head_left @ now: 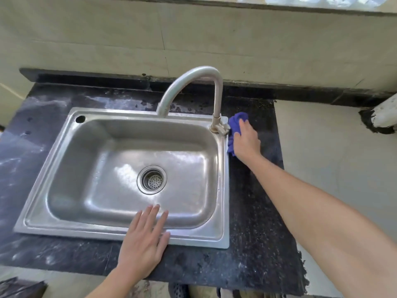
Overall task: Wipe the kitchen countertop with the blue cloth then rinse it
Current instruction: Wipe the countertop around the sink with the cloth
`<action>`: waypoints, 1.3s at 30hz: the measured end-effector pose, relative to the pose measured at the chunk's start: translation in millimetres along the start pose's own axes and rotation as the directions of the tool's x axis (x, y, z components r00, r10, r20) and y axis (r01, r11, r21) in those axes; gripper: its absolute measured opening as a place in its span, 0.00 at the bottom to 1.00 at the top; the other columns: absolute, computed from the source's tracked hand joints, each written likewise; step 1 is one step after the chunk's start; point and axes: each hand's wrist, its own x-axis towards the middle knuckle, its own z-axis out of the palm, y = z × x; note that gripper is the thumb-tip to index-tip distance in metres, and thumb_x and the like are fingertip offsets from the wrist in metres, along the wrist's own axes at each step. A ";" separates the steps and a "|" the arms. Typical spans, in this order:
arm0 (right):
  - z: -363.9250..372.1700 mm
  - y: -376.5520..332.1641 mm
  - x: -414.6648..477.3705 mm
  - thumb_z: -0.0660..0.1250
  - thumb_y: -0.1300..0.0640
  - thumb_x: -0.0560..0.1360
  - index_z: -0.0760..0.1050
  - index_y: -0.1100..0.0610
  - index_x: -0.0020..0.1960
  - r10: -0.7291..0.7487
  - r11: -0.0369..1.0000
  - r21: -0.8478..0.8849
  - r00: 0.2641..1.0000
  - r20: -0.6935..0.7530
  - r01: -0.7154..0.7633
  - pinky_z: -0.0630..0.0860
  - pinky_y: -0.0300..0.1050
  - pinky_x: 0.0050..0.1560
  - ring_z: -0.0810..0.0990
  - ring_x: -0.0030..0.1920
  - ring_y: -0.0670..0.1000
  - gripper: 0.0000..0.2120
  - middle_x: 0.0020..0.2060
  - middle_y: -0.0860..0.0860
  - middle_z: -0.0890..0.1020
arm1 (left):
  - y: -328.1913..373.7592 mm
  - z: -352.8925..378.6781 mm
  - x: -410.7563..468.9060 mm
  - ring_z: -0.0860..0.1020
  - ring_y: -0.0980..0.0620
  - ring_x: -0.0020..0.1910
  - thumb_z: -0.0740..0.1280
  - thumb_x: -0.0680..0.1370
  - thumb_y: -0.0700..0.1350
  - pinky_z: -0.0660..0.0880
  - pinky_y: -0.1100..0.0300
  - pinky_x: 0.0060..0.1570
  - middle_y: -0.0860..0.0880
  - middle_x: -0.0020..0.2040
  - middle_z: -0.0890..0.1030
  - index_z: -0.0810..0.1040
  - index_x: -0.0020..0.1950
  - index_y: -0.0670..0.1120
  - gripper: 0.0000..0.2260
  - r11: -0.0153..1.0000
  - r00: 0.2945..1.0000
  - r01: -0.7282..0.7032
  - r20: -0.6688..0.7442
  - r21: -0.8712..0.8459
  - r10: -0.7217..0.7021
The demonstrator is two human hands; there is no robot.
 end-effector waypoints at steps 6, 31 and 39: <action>45.4 -8.8 -79.3 0.55 0.53 0.81 0.52 0.57 0.77 0.030 0.997 -0.067 0.990 -0.138 -0.040 0.58 0.56 0.70 0.56 0.74 0.58 0.27 0.77 0.56 0.56 | -0.3 -0.8 1.3 0.70 0.41 0.70 0.46 0.82 0.57 0.60 0.46 0.69 0.42 0.70 0.72 0.72 0.71 0.45 0.27 1.000 0.998 0.010 0.062 -0.006 -0.010; -48.6 133.2 -272.1 0.59 0.62 0.75 0.75 0.53 0.63 0.493 0.846 0.354 0.840 -0.228 -0.400 0.76 0.50 0.46 0.76 0.55 0.64 0.18 0.54 0.55 0.80 | 5.7 -8.4 -1.5 0.71 0.42 0.69 0.46 0.80 0.57 0.67 0.46 0.67 0.43 0.68 0.75 0.71 0.71 0.43 0.28 0.999 0.997 0.039 0.071 -0.002 -0.038; 72.3 61.4 -349.1 0.57 0.57 0.71 0.76 0.55 0.63 0.020 0.997 -0.061 0.940 -0.341 -0.043 0.73 0.49 0.51 0.72 0.55 0.52 0.22 0.61 0.48 0.78 | 6.1 -6.7 -2.5 0.70 0.43 0.69 0.42 0.79 0.59 0.66 0.47 0.67 0.45 0.70 0.74 0.67 0.75 0.45 0.31 0.999 0.997 0.039 0.059 0.013 -0.039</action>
